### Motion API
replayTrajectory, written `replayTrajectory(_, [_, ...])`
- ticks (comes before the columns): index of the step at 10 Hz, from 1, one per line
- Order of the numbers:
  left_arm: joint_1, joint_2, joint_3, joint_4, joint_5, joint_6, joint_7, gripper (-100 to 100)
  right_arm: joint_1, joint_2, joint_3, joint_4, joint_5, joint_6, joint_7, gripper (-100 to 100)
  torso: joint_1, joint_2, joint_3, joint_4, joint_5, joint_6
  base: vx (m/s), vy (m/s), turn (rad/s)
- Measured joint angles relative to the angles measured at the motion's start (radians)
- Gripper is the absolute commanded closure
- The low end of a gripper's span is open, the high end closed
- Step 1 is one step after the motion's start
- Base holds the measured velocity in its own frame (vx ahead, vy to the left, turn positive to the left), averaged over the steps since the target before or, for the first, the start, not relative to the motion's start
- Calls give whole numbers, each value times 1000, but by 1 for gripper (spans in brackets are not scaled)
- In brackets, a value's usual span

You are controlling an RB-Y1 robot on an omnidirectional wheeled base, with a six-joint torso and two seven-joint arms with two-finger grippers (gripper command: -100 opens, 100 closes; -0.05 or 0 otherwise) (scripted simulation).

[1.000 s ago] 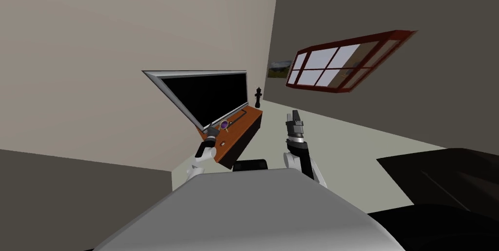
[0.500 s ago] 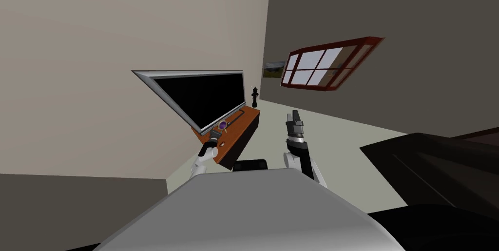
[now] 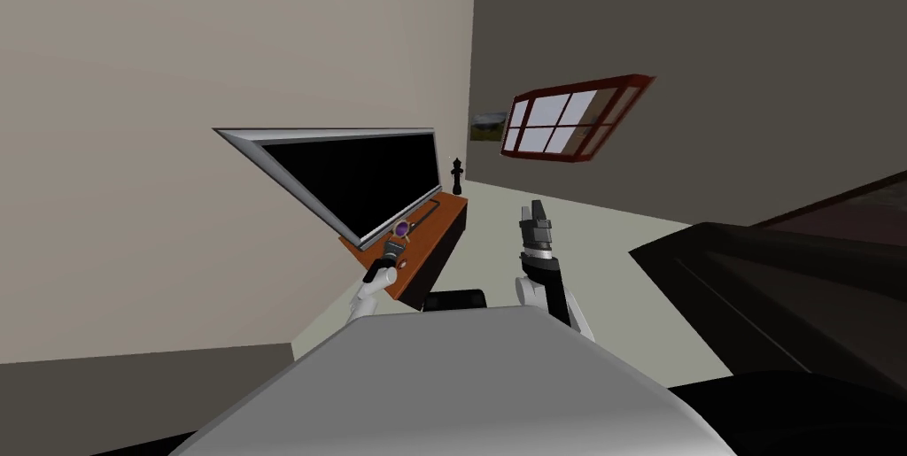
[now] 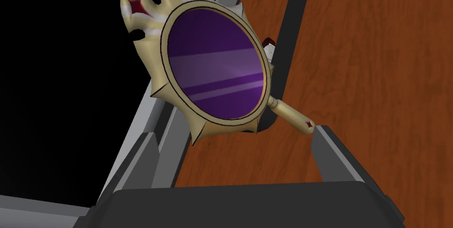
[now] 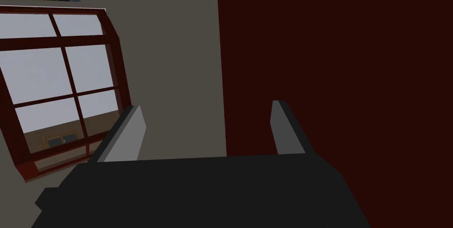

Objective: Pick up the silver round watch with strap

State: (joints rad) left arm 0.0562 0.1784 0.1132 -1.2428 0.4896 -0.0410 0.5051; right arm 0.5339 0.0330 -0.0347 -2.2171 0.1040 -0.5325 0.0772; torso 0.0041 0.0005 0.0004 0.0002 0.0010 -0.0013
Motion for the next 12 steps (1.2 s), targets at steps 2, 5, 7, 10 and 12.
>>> replayTrajectory(2, [-16, -1, 5, 52, 21, 18, 27, -100, 0, 0, 0, 0, 0, 0, 0, 0, -1, -1, 0, 0, 0, 0, -26, 41, -108])
replayTrajectory(5, [-49, 3, 11, 131, 55, 42, 66, -100, 0, 0, 0, 0, 0, 0, 0, 0, -1, -1, 0, 0, 0, 1, -27, 40, -97])
replayTrajectory(7, [-72, 2, 21, 192, 72, 59, 88, -100, 0, 0, 0, 0, 0, 0, 0, 0, -1, -1, -1, 0, 0, 0, -22, 40, -99])
replayTrajectory(10, [-90, 6, 25, 250, 97, 80, 121, -100, 0, 0, 0, 0, 0, 0, 0, 0, -2, -1, -1, 0, 0, 0, -28, 32, -108])
replayTrajectory(12, [-106, 15, 23, 297, 119, 91, 145, -100, 0, 0, 0, 0, 0, 0, 0, 0, -2, -1, -1, 0, 0, 0, -26, 30, -71])
